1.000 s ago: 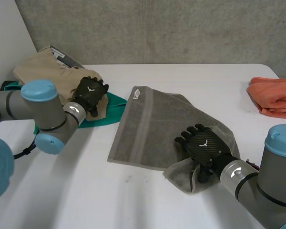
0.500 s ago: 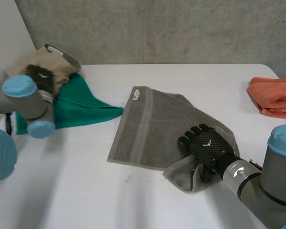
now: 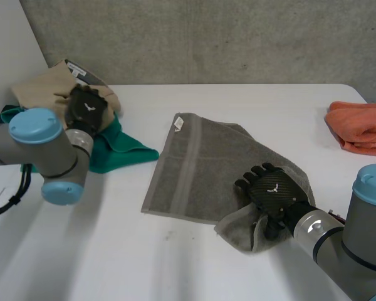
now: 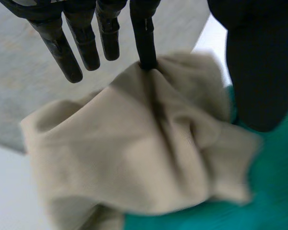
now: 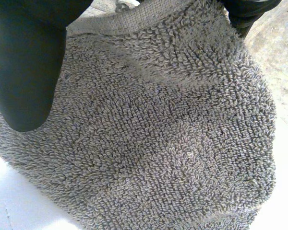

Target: Fold the laundry.

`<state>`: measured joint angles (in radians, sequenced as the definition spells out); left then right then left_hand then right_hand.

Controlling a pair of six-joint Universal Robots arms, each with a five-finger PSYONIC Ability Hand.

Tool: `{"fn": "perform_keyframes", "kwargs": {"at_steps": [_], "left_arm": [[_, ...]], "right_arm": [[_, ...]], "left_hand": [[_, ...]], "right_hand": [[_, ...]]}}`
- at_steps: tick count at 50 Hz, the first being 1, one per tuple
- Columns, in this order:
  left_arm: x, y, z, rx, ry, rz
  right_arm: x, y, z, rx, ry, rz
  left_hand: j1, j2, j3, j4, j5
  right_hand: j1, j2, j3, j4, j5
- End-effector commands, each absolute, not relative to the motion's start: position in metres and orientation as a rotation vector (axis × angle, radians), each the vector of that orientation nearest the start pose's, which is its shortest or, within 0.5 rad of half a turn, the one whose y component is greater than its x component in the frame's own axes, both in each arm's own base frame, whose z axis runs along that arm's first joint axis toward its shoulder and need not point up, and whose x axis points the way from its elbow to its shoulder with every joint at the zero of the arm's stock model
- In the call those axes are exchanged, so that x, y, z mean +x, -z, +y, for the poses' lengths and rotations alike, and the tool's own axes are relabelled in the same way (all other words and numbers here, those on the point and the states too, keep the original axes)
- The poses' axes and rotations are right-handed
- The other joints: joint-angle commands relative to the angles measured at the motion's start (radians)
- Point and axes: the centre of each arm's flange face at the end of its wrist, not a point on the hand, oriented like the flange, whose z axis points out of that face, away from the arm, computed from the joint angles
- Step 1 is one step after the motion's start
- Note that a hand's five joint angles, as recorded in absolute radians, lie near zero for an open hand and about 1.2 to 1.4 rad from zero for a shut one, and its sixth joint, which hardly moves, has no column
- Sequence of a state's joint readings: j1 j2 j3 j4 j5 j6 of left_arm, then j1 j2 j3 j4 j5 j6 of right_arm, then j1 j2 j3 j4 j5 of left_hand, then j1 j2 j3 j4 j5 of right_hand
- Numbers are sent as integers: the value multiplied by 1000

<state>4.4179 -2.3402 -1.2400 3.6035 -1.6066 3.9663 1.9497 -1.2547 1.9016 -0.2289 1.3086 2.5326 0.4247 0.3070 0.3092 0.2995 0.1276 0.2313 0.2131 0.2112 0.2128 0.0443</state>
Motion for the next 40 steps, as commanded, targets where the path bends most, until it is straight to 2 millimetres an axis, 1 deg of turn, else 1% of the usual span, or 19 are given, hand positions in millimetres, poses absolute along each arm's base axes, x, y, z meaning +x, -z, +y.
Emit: {"fn": "perform_keyframes", "kwargs": {"at_steps": [1,5,6,8,11,13,15,18,20,21,22,25,27,29,31,34,36,37,40], "left_arm": [[-267,-142,-380,1103,1926,1862],[-264,-128,-385,1122,1872,1909],[-263,-119,-389,1125,1855,1922],[-261,-111,-398,1104,1845,1922],[-257,-108,-408,1077,1844,1918],[-245,-109,-422,1028,1843,1907],[-236,-111,-429,995,1840,1900],[-214,-118,-446,889,1824,1874],[-206,-126,-457,801,1826,1827],[-206,-126,-457,801,1826,1826],[-201,-129,-463,750,1820,1799],[-178,-135,-477,642,1782,1740],[-156,-142,-487,584,1740,1679],[-144,-147,-493,569,1711,1625],[-140,-148,-494,573,1690,1593],[-144,-146,-490,585,1687,1604],[-147,-146,-485,598,1687,1614],[-152,-149,-479,614,1692,1618],[-163,-159,-468,636,1713,1616]], "right_arm": [[252,-140,-214,-1395,1672,2130],[252,-140,-213,-1396,1670,2129],[252,-140,-213,-1397,1668,2130],[252,-139,-213,-1397,1669,2131],[252,-139,-212,-1397,1665,2130],[252,-139,-213,-1398,1666,2131],[252,-139,-213,-1398,1666,2131],[252,-139,-213,-1396,1666,2131],[252,-139,-212,-1399,1664,2130],[252,-139,-212,-1399,1664,2130],[252,-139,-212,-1399,1666,2129],[252,-139,-212,-1399,1666,2129],[252,-139,-212,-1400,1665,2128],[252,-139,-212,-1400,1666,2129],[253,-139,-212,-1401,1665,2128],[253,-139,-212,-1401,1665,2128],[253,-139,-212,-1401,1665,2128],[253,-138,-212,-1402,1663,2129],[252,-139,-212,-1400,1666,2131]], "left_hand": [[-114,3,1,11,8],[-108,9,7,17,14],[-105,12,10,20,17],[-53,65,62,72,69],[-3,115,113,122,120],[208,325,323,333,330],[311,429,426,436,433],[671,789,786,796,794],[854,971,969,979,976],[855,972,970,980,977],[970,1088,1086,1096,1093],[972,1089,1087,1097,1094],[972,1089,1087,1097,1094],[972,1089,1087,1097,1094],[972,1089,1087,1097,1094],[937,1055,1053,1062,1060],[744,862,860,869,867],[481,599,597,607,604],[171,289,287,297,294]], "right_hand": [[-57,-39,-37,-38,-44],[-57,-39,-37,-38,-44],[-57,-39,-37,-38,-44],[-57,-39,-37,-38,-44],[-57,-39,-37,-38,-44],[-57,-39,-37,-38,-44],[-57,-39,-37,-38,-44],[-57,-39,-37,-38,-44],[-57,-39,-37,-38,-44],[-57,-39,-37,-38,-44],[-57,-39,-37,-38,-44],[-57,-39,-37,-38,-44],[-57,-39,-37,-38,-44],[-57,-39,-37,-38,-44],[-57,-39,-37,-38,-44],[-57,-39,-37,-38,-44],[-57,-39,-37,-38,-44],[-57,-39,-37,-38,-44],[-57,-39,-37,-38,-44]]}}
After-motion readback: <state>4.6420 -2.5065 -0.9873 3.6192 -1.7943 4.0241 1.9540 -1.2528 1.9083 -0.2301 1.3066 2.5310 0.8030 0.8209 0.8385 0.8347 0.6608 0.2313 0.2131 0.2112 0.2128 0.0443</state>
